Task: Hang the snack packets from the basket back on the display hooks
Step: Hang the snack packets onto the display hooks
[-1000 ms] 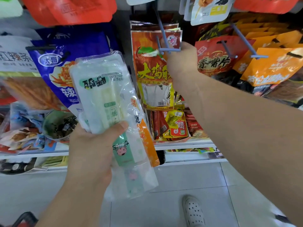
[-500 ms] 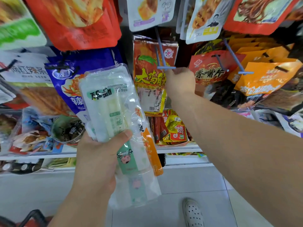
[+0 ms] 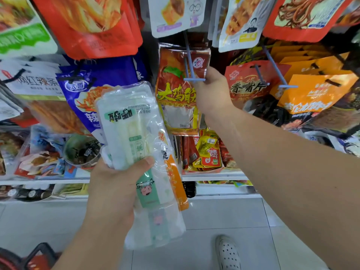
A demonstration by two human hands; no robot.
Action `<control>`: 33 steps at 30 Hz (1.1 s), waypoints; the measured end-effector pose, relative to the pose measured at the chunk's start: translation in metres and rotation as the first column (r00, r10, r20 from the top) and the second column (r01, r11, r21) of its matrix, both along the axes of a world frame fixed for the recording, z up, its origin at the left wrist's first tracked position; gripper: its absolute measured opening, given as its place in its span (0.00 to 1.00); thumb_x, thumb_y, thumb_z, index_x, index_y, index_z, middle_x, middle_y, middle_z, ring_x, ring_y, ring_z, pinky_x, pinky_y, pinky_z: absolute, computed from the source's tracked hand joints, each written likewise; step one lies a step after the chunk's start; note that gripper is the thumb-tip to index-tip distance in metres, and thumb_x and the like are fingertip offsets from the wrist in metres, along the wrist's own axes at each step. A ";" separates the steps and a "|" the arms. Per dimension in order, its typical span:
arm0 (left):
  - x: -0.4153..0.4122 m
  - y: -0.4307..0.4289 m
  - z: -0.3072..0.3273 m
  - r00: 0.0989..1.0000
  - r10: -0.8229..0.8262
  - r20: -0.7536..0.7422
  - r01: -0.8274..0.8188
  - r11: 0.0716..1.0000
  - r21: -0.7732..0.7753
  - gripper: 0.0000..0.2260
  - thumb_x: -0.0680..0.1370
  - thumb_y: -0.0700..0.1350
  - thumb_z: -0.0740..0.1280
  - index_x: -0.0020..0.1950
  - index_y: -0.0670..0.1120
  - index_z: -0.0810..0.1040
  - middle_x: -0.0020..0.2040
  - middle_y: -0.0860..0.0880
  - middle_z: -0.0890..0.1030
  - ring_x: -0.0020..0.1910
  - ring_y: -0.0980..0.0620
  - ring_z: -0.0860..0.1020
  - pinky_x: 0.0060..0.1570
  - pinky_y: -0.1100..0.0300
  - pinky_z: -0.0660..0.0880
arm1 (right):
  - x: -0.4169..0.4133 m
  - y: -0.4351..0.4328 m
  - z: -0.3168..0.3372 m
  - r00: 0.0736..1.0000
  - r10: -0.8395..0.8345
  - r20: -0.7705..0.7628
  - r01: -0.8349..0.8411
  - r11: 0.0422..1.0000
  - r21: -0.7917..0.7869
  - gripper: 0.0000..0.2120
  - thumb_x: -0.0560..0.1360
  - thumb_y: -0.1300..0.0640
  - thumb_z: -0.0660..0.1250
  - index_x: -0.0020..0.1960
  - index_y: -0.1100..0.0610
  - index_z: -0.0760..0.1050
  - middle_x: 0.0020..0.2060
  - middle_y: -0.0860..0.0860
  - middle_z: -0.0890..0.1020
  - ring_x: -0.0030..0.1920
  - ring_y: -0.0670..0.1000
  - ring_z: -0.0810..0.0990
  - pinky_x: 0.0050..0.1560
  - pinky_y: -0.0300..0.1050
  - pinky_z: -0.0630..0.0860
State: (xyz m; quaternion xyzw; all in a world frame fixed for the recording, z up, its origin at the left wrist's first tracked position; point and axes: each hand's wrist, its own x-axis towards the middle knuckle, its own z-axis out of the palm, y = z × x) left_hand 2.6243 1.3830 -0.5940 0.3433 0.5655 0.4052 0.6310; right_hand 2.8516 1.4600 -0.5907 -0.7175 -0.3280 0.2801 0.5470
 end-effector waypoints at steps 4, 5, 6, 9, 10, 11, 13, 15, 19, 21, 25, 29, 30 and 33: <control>0.003 -0.003 -0.005 1.000 0.005 0.009 -0.005 1.000 -0.010 0.18 0.72 0.30 0.75 0.57 0.48 0.84 0.50 0.47 0.89 0.47 0.43 0.88 0.44 0.45 0.83 | -0.002 -0.023 0.002 0.998 0.063 -0.004 -0.063 0.996 0.069 0.09 0.84 0.58 0.65 0.60 0.61 0.80 0.44 0.63 0.78 0.37 0.46 0.69 0.38 0.44 0.67; 0.003 -0.004 -0.006 1.000 0.005 0.003 -0.005 1.000 -0.010 0.18 0.72 0.31 0.75 0.57 0.48 0.84 0.49 0.47 0.89 0.46 0.43 0.88 0.43 0.45 0.84 | -0.002 -0.030 0.002 0.997 0.079 -0.005 -0.078 0.995 0.067 0.09 0.84 0.57 0.65 0.59 0.59 0.80 0.43 0.60 0.78 0.36 0.46 0.70 0.38 0.45 0.69; 0.003 -0.004 -0.006 1.000 0.005 -0.002 -0.005 1.000 -0.009 0.18 0.72 0.31 0.75 0.58 0.48 0.84 0.49 0.47 0.89 0.46 0.43 0.88 0.43 0.45 0.84 | -0.002 -0.036 0.003 0.995 0.097 -0.012 -0.096 0.993 0.064 0.08 0.84 0.57 0.65 0.59 0.56 0.81 0.44 0.59 0.80 0.38 0.46 0.73 0.40 0.45 0.72; 0.003 -0.003 -0.006 1.000 0.019 -0.008 -0.019 1.000 -0.002 0.19 0.71 0.31 0.76 0.58 0.48 0.84 0.50 0.47 0.89 0.47 0.42 0.88 0.45 0.43 0.83 | -0.004 -0.057 0.004 0.984 0.157 -0.086 -0.150 0.985 0.081 0.08 0.85 0.58 0.64 0.60 0.53 0.81 0.51 0.55 0.86 0.49 0.51 0.84 0.53 0.51 0.82; 0.003 -0.002 -0.005 1.000 0.025 -0.011 -0.025 1.000 0.002 0.19 0.71 0.31 0.76 0.58 0.48 0.84 0.50 0.47 0.89 0.47 0.43 0.88 0.45 0.44 0.83 | -0.005 -0.063 0.004 0.977 0.173 -0.121 -0.163 0.983 0.087 0.08 0.85 0.58 0.64 0.60 0.54 0.80 0.52 0.52 0.87 0.52 0.51 0.85 0.57 0.54 0.83; 0.003 -0.002 -0.004 0.999 0.032 -0.012 -0.032 0.999 0.007 0.18 0.71 0.31 0.76 0.56 0.49 0.84 0.50 0.48 0.89 0.46 0.43 0.88 0.44 0.45 0.83 | -0.005 -0.070 0.004 0.972 0.186 -0.142 -0.175 0.981 0.085 0.08 0.85 0.59 0.64 0.60 0.55 0.80 0.52 0.51 0.87 0.54 0.52 0.86 0.59 0.57 0.83; 0.002 -0.002 -0.003 0.998 0.054 -0.019 -0.054 0.998 0.014 0.16 0.71 0.31 0.76 0.51 0.50 0.85 0.48 0.48 0.89 0.44 0.45 0.88 0.41 0.48 0.83 | -0.005 -0.085 0.002 0.969 0.200 -0.143 -0.192 0.979 0.066 0.08 0.85 0.58 0.64 0.59 0.53 0.81 0.53 0.49 0.87 0.55 0.51 0.86 0.59 0.56 0.83; 0.001 -0.003 -0.003 0.996 0.076 -0.040 -0.075 0.997 0.020 0.16 0.71 0.31 0.77 0.51 0.50 0.84 0.47 0.49 0.89 0.44 0.46 0.88 0.44 0.48 0.83 | -0.005 -0.102 -0.005 0.977 0.192 -0.095 -0.190 0.981 0.029 0.07 0.84 0.58 0.66 0.58 0.51 0.82 0.50 0.48 0.87 0.51 0.51 0.86 0.54 0.55 0.84; 0.003 -0.010 -0.007 0.992 0.095 -0.083 -0.090 0.994 0.055 0.16 0.71 0.31 0.78 0.48 0.52 0.82 0.44 0.53 0.88 0.40 0.51 0.87 0.43 0.50 0.83 | -0.012 -0.133 -0.026 0.972 0.134 0.192 -0.112 0.986 -0.122 0.05 0.80 0.56 0.70 0.50 0.56 0.83 0.39 0.52 0.85 0.41 0.56 0.82 0.41 0.54 0.80; 0.007 -0.015 -0.011 0.991 0.096 -0.095 -0.091 0.994 0.052 0.16 0.71 0.32 0.78 0.47 0.52 0.81 0.43 0.54 0.88 0.38 0.53 0.86 0.38 0.52 0.83 | -0.022 -0.141 -0.035 0.963 0.124 0.241 -0.095 0.987 -0.129 0.08 0.80 0.57 0.70 0.47 0.61 0.81 0.38 0.57 0.83 0.40 0.58 0.80 0.40 0.55 0.78; 0.018 -0.022 -0.021 0.989 0.122 -0.089 -0.121 0.993 0.019 0.18 0.71 0.31 0.78 0.54 0.50 0.83 0.46 0.51 0.89 0.42 0.47 0.88 0.40 0.49 0.84 | -0.048 -0.144 -0.040 0.977 0.128 0.168 -0.109 0.987 -0.119 0.11 0.78 0.59 0.71 0.39 0.62 0.77 0.31 0.57 0.77 0.30 0.48 0.68 0.33 0.45 0.67; 0.029 -0.024 -0.021 0.990 0.125 -0.069 -0.124 0.992 0.019 0.20 0.71 0.30 0.78 0.58 0.48 0.83 0.46 0.51 0.89 0.43 0.48 0.88 0.40 0.51 0.84 | -0.069 -0.143 -0.038 0.975 0.165 -0.148 -0.176 0.982 -0.063 0.10 0.78 0.56 0.72 0.39 0.56 0.80 0.31 0.57 0.77 0.33 0.48 0.70 0.37 0.45 0.68; 0.030 -0.024 -0.021 0.990 0.126 -0.066 -0.125 0.992 0.019 0.20 0.71 0.30 0.77 0.58 0.48 0.83 0.45 0.51 0.89 0.42 0.48 0.88 0.38 0.52 0.84 | -0.070 -0.143 -0.039 0.964 0.174 -0.202 -0.189 0.981 -0.055 0.11 0.77 0.52 0.71 0.38 0.55 0.80 0.30 0.54 0.77 0.32 0.48 0.71 0.37 0.44 0.68; 0.030 -0.021 -0.023 0.989 0.124 -0.079 -0.122 0.992 0.031 0.19 0.70 0.31 0.78 0.56 0.47 0.83 0.45 0.51 0.89 0.42 0.47 0.88 0.39 0.51 0.84 | -0.068 -0.143 -0.037 0.872 0.168 -0.460 -0.214 0.975 -0.050 0.23 0.79 0.40 0.62 0.45 0.56 0.86 0.43 0.52 0.87 0.42 0.51 0.83 0.39 0.44 0.75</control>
